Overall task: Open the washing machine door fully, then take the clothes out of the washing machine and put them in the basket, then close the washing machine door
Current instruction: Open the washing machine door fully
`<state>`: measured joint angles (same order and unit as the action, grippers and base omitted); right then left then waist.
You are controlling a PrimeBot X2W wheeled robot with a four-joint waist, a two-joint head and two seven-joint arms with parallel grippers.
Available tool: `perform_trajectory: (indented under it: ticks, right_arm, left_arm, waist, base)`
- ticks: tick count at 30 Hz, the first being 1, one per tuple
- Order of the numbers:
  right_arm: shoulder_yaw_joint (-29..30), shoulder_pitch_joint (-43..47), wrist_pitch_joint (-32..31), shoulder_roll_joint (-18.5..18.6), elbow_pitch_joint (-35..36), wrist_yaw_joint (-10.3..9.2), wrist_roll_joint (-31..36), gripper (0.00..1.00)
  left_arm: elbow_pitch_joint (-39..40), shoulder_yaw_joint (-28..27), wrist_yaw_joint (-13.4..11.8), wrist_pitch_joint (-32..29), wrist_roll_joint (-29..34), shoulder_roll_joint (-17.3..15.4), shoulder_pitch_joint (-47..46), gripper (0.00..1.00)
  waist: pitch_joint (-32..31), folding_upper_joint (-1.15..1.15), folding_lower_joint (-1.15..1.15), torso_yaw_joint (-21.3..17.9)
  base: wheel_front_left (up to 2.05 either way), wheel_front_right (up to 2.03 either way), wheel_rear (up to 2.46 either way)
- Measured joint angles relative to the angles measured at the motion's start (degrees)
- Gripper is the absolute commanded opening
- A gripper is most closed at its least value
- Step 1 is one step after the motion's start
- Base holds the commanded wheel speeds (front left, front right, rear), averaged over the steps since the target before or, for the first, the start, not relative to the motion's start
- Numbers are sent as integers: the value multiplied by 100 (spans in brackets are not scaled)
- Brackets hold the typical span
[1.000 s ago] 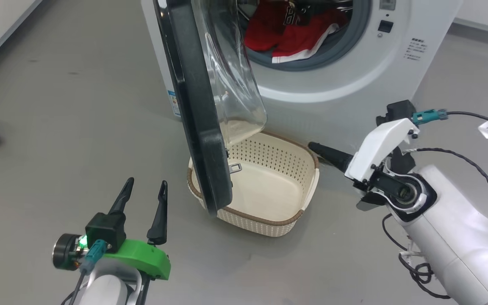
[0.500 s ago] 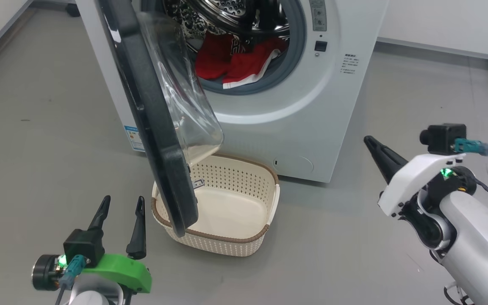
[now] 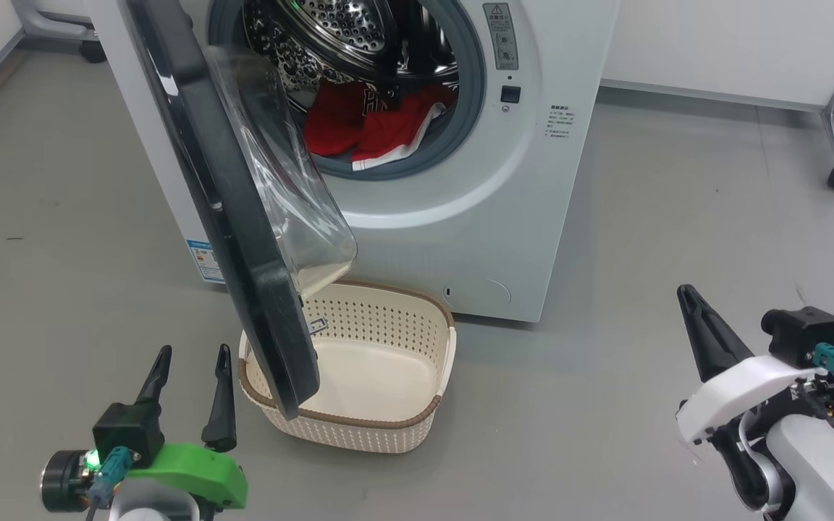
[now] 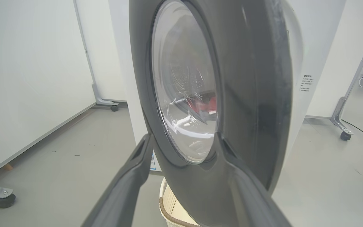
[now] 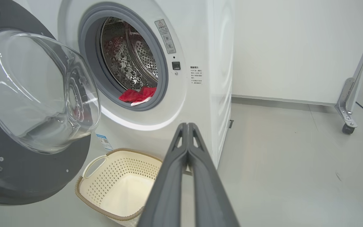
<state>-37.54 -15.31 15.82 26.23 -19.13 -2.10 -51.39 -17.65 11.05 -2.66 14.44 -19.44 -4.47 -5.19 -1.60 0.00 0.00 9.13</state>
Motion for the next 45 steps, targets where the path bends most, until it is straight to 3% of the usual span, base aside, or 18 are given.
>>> perform_trajectory:
  ticks: [4,9,10,11,12,13,25,45]
  right_arm:
    - [99,277,-63,27,121,-225,243,0]
    - [469,623,-96,-133,394,-364,424,0]
    - [583,653,-96,-162,476,-368,506,7]
    - [677,662,-96,-171,554,-375,616,42]
    - [788,669,-97,-177,638,-413,749,90]
    - [920,682,-97,-193,709,-420,834,100]
    - [1702,1326,-96,-538,1167,-469,1348,100]
    - [2180,2069,-96,-1001,1507,-470,1930,100]
  left_arm:
    - [8,-18,1,0,3,3,27,100]
    - [14,-78,1,0,5,4,82,100]
    - [18,-89,1,0,9,5,83,100]
    - [19,-102,1,0,21,5,87,100]
    - [22,-120,1,0,30,7,97,100]
    - [23,-138,1,0,30,8,114,100]
    - [30,-162,53,0,96,21,231,100]
    - [30,-264,121,0,142,54,289,100]
  waist:
    - [-14,0,0,-31]
    - [-23,0,0,-81]
    - [-23,0,0,-93]
    - [-23,0,0,-106]
    - [-23,0,0,-119]
    - [-23,0,0,-133]
    - [-14,0,0,-239]
    - [-40,0,0,-322]
  base:
    - [0,0,0]
    - [0,0,0]
    - [0,0,0]
    - [0,0,0]
    - [0,0,0]
    - [0,0,0]
    - [0,0,0]
    - [0,0,0]
